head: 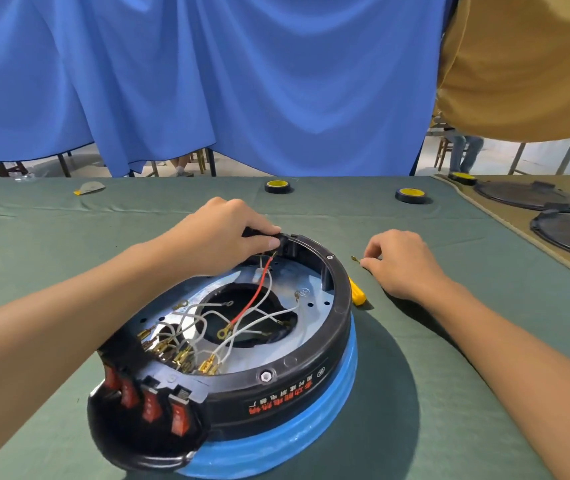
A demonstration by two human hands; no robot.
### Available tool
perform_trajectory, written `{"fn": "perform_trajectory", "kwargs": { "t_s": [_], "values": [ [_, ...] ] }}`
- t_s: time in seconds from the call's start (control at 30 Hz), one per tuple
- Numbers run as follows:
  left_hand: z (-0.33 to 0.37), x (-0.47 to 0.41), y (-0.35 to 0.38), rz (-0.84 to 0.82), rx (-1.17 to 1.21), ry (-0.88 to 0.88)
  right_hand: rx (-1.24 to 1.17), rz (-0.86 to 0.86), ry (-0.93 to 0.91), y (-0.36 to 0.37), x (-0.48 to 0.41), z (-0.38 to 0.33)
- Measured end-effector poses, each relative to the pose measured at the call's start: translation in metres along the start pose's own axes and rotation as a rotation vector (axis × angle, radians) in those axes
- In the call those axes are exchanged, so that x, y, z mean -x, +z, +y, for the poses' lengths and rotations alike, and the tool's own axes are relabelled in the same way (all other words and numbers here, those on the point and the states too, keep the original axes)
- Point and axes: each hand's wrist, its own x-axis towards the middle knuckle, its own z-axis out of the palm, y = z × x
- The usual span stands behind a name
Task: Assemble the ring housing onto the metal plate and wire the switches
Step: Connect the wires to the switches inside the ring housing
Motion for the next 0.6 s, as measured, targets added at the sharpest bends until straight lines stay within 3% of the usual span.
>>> {"fn": "perform_trajectory", "kwargs": {
  "t_s": [0.1,0.33,0.6],
  "values": [
    [-0.002,-0.004,-0.005,-0.052,0.023,-0.001,0.019,0.063,-0.061,0.003,0.001,-0.002],
    [-0.010,-0.007,-0.007,-0.068,0.083,-0.012,-0.466,0.247,-0.264,-0.019,0.014,-0.033],
    [-0.018,-0.015,-0.003,-0.074,0.253,-0.026,-0.889,-0.030,-0.355,-0.039,0.040,-0.067]
  ]
}}
